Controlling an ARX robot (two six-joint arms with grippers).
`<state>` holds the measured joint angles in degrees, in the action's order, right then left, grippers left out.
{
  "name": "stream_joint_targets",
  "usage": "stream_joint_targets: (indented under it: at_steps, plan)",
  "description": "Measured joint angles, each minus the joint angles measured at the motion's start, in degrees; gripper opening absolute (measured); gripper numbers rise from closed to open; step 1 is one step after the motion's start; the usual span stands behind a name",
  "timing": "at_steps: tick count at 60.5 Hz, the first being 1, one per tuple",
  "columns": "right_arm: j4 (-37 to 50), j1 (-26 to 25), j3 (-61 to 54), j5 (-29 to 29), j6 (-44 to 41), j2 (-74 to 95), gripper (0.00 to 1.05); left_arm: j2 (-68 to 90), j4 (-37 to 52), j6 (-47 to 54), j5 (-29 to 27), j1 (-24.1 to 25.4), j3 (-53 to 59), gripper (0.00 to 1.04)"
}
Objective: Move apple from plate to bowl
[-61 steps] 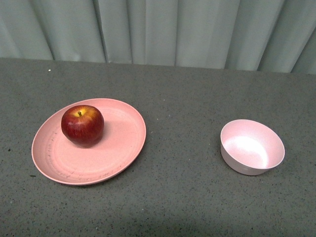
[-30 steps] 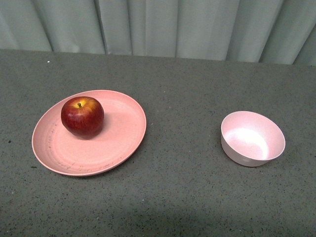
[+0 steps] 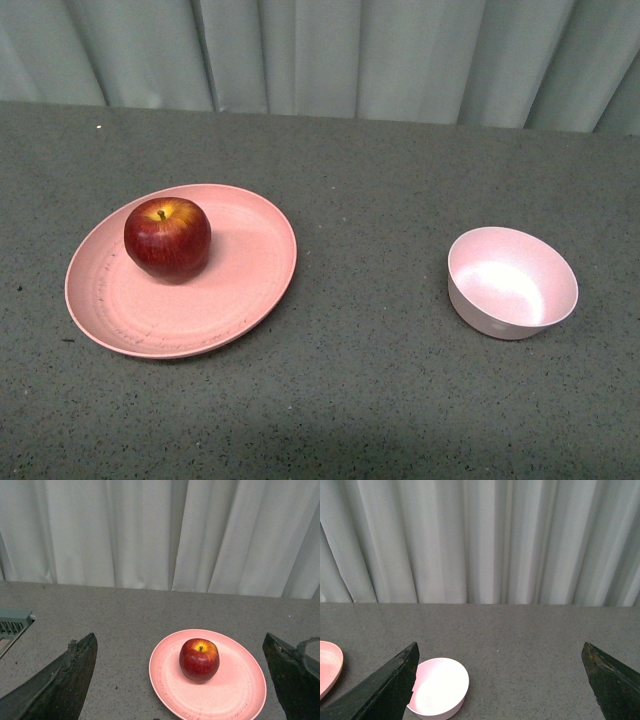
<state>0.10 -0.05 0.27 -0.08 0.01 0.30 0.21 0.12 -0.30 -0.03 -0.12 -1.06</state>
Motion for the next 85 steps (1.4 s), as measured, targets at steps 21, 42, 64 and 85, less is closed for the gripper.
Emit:
stream_joint_targets:
  at_steps: [21,42,64,85]
  plan:
    - [0.00,0.00,0.00,0.00,0.00,0.00,0.95,0.00,0.00,0.00,0.00,0.00,0.00,0.98]
    - [13.31,2.80,12.35,-6.29,-9.07,46.51,0.95,0.00,0.00,0.02,0.00,0.00,0.00,0.98]
    - [9.75,9.09,29.07,-8.33,-17.77,82.62,0.95,0.00,0.00,0.02,0.00,0.00,0.00,0.98]
    - [7.06,12.59,38.47,-7.13,-23.50,100.50,0.95,0.00,0.00,0.02,0.00,0.00,0.00,0.98]
